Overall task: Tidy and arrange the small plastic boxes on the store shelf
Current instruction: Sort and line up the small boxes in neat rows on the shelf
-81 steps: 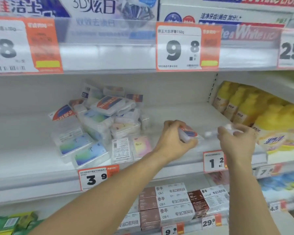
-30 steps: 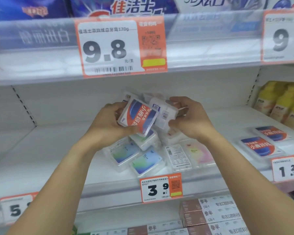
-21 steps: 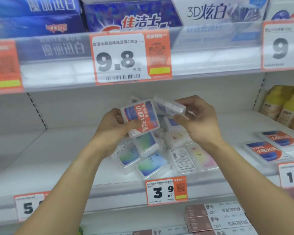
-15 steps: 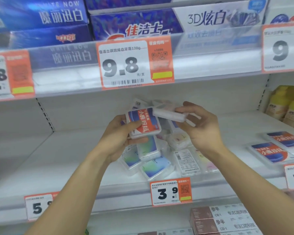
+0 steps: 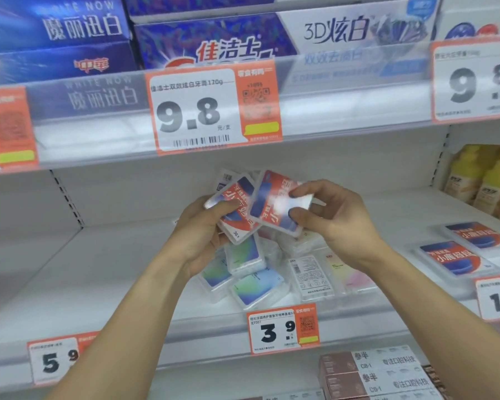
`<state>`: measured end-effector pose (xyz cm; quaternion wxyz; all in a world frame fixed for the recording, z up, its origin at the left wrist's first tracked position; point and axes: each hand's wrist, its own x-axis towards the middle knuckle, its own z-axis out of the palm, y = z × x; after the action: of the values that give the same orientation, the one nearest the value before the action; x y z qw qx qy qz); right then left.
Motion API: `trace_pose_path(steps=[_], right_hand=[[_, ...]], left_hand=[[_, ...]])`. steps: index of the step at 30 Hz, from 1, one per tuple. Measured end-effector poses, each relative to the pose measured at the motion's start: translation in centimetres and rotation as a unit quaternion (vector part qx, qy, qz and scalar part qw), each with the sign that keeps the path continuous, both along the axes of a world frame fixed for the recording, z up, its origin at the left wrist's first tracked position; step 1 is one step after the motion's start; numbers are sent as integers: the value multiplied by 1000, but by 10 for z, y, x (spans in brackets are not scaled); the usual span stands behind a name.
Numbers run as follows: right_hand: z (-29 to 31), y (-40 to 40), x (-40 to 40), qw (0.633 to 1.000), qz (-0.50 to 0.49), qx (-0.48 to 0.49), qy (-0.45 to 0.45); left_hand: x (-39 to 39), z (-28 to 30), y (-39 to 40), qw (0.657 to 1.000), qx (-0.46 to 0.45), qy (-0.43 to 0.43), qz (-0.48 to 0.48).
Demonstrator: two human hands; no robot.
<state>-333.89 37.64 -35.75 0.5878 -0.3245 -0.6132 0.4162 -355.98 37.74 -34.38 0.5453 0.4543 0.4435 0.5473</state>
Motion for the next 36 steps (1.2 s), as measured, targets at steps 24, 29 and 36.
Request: trace_pose_path(steps=[24,29,36], right_hand=[[8,-5,254,887,-358,-235,-173],[11,-19,264,893,-335,-249,-169],[1,-9,265,916,-313,-159,-194]], left_hand=[[207,-26,-1,985,54,98,-130],[278,-52,1,975,65,119,-178],[306,-68,14,830,190,509,-128]])
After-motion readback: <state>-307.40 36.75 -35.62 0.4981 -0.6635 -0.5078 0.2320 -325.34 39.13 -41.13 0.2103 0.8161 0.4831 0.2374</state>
